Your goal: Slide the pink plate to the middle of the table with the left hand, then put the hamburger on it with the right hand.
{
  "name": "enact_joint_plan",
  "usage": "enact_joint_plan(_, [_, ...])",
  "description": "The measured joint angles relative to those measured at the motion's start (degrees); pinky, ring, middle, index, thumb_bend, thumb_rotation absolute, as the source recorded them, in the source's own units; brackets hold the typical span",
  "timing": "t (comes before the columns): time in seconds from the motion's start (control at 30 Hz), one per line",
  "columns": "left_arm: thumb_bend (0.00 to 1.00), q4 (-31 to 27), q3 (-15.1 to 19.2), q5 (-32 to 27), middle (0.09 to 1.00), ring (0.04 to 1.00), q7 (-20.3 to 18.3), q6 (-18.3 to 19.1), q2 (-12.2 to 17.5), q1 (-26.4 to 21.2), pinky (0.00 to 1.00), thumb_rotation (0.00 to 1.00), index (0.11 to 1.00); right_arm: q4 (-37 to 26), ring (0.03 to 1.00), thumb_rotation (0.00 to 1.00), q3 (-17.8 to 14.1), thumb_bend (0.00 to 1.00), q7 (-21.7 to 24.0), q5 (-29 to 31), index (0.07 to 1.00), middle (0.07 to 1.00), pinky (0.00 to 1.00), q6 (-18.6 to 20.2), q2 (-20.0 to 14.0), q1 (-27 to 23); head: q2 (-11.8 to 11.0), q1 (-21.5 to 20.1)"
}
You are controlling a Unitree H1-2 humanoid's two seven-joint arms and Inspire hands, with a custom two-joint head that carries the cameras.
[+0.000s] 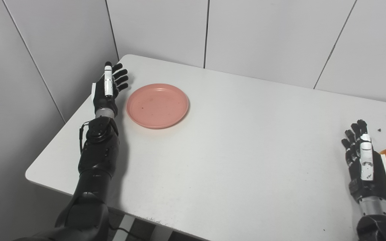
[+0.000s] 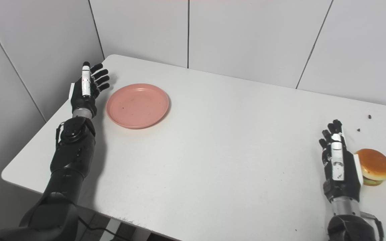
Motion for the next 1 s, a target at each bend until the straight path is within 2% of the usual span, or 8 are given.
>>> enact_joint_plan(0.17, [0.53, 0.54, -0.90, -0.04, 0.780, 0.797, 0.02, -1.02, -0.01, 0.02, 0.78, 1.00, 0.757, -0.05, 0.989, 0.92, 0.02, 0.56, -0.02, -0.09, 1.000, 1.000, 1.00, 0.00, 0.01, 0.02, 0.26, 0.17])
enact_joint_plan(0.6, [0.51, 1.45, -3.85, -0.23, 0.770, 0.790, -0.22, -0.98, -1.29, 0.12, 0.77, 1.00, 0.751, -0.43, 0.996, 0.92, 0.04, 0.55, -0.02, 0.00, 1.000, 1.000, 1.00, 0.01, 0.10, 0.24, 0.44, 0.18])
enact_joint_plan(0.8, [0.49, 1.40, -6.64, -0.02, 0.787, 0.804, -0.78, -0.94, -1.36, 0.12, 0.77, 1.00, 0.769, -0.38, 0.990, 0.89, -0.01, 0.59, -0.01, -0.01, 1.000, 1.000, 1.00, 0.01, 0.08, 0.27, 0.53, 0.09])
enact_joint_plan(1.0, [0.49, 1.37, -8.65, -0.01, 0.779, 0.800, -1.00, -0.82, -2.00, 0.03, 0.77, 1.00, 0.764, -0.52, 0.992, 0.91, 0.01, 0.57, -0.13, -0.03, 1.000, 1.000, 1.00, 0.04, 0.08, 0.34, 0.61, 0.00])
